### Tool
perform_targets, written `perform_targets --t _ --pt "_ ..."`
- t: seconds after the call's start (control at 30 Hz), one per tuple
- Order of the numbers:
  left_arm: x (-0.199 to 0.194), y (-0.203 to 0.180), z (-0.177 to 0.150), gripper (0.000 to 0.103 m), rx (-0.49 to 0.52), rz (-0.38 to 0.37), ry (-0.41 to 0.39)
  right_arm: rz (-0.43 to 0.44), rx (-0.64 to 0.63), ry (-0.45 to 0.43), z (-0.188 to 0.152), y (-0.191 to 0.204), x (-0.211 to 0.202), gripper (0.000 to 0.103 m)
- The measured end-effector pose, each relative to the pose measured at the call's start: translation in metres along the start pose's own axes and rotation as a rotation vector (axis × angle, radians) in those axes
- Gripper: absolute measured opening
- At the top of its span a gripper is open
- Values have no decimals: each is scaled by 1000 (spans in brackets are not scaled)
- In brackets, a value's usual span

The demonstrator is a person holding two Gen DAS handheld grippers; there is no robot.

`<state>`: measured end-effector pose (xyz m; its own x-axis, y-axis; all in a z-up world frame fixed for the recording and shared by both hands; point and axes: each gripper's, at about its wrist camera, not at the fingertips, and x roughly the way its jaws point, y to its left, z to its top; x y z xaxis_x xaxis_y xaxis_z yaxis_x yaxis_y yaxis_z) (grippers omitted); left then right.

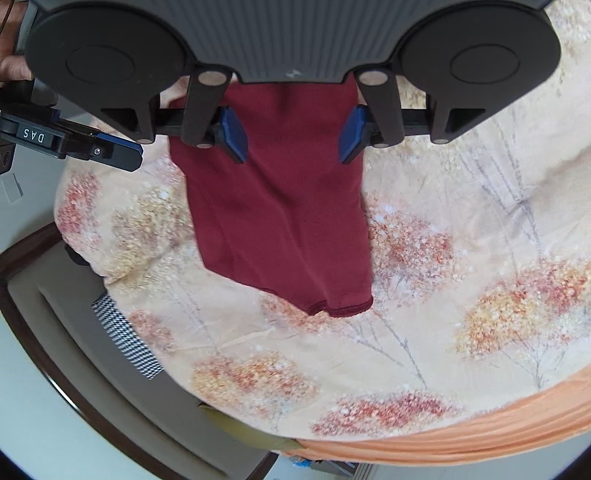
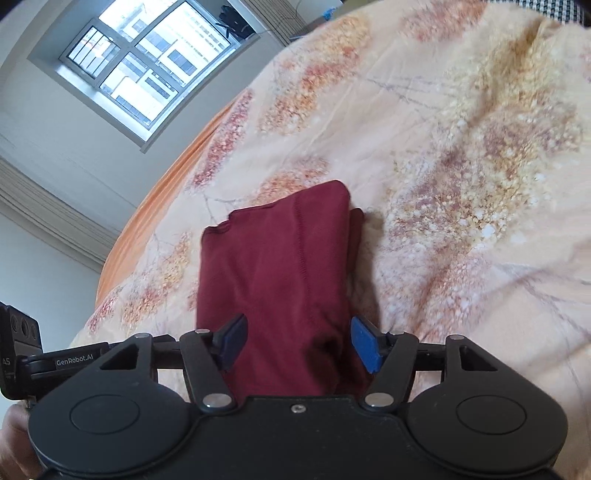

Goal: Fold small clothes
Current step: 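Withdraw both open grippers up from the folded sweater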

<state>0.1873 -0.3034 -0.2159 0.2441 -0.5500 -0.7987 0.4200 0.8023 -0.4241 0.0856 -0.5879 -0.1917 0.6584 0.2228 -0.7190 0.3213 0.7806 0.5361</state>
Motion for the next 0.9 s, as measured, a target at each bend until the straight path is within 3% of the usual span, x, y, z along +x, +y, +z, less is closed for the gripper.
perform_targets --t 0.2,0.27,0.43,0.5,0.6,0.7,0.9 --pt "-78 -15 -17 85 45 -31 -76 6 -21 -65 -21 49 -55 70" --pt "-107 -16 -24 90 54 -40 -103 13 -25 -96 -29 68 -75 83" --pt "-182 -14 -50 103 73 -62 -185 56 -62 -176 -54 119 -130 91" --pt "-209 -6 -66 103 69 -66 -215 63 -99 -198 -68 141 -150 98" --pt "-236 13 -95 103 38 -57 -204 67 -158 -220 -92 173 -175 102" --pt "-253 32 -125 103 -5 -28 -171 17 -194 -221 -124 205 -193 102" --pt "-270 52 -178 103 -23 16 -68 -137 -147 -72 -181 238 -192 102"
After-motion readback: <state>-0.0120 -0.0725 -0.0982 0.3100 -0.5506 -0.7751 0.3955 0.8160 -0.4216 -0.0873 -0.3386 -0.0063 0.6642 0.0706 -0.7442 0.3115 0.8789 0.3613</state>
